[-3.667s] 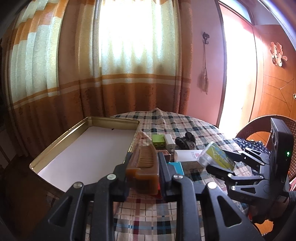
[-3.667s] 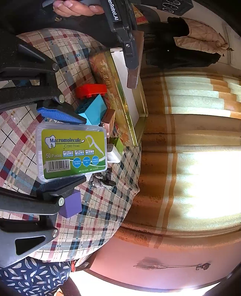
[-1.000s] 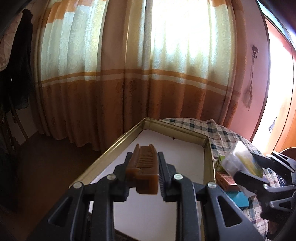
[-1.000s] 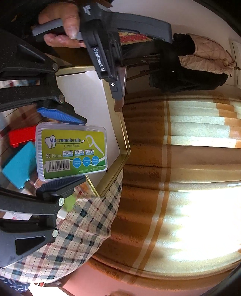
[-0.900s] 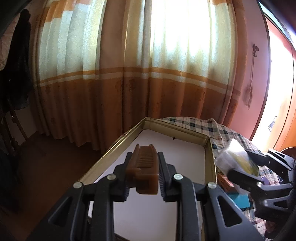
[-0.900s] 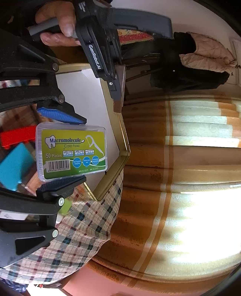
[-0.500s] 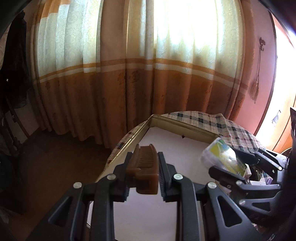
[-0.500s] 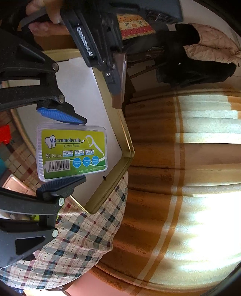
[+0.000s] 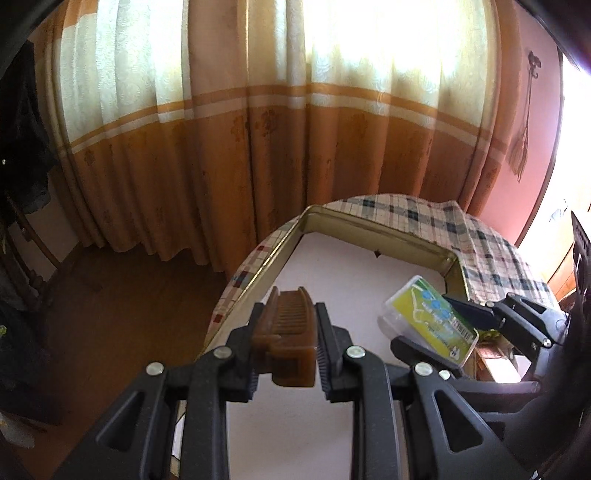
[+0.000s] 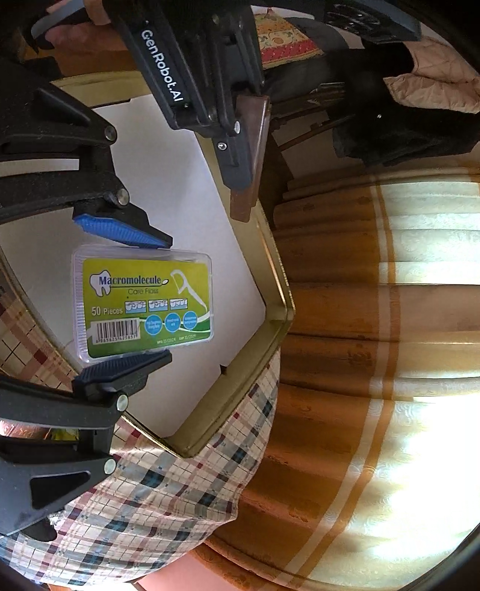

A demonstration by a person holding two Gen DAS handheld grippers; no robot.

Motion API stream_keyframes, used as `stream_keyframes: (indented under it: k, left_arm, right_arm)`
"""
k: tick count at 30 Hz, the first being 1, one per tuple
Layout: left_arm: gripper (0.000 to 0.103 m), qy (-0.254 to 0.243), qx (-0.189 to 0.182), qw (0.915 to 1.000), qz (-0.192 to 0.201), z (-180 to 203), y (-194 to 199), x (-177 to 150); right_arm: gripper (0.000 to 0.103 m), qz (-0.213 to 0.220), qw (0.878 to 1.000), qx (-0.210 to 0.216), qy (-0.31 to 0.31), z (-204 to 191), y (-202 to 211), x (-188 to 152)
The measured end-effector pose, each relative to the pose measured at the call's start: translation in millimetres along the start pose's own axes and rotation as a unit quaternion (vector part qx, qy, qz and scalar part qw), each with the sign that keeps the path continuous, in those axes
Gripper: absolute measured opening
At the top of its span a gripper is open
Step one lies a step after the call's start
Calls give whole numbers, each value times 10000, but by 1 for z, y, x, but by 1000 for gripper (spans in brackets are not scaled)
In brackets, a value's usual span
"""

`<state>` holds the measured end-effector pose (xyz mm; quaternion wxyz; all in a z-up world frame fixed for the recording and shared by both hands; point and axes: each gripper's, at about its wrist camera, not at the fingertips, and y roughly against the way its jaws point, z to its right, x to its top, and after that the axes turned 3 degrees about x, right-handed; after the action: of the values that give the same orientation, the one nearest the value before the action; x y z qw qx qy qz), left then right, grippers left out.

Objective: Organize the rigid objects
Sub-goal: 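Lower the comb and floss box into the tray and open both grippers, then withdraw both grippers from the tray and move the right gripper to the red brick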

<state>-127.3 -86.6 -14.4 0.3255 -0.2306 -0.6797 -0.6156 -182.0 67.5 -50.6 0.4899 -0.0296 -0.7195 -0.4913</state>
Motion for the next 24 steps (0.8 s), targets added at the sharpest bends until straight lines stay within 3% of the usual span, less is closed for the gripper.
stream_keyframes:
  k: [7,8,9,11,16,18,20,24]
  left_arm:
    - [25,-170,187,9996,-131,5,-10,3]
    - [30,-188,261,9994,-147,6,-11,4]
    - [43,-163,299,9993,-164,6,-12,4]
    - [60,-58,274,9995,-131,4,-11,3]
    - [63,5,219,9994,268,2,24,-12]
    - [73,46,82,9989,460,3,41,-22]
    - [76,21,-1,9979,640,8,57,-32]
    - [87,-74,148,9976,673,25,66,-35]
  right_arm:
    - [58,-127,9999,55,-35,0,-8,0]
    - [58,-140,9999,68,-43,0,-9,0]
    - [61,-135,9999,36,-44,1,-9,0]
    - [69,-86,9999,-36,-40,1,-5,-1]
    - [69,107,9999,-67,54,4,28,-16]
    - [69,225,9997,-122,-15,11,51,-30]
    - [69,337,9993,-138,-85,17,71,-43]
    - [69,549,9982,-165,-196,23,101,-68]
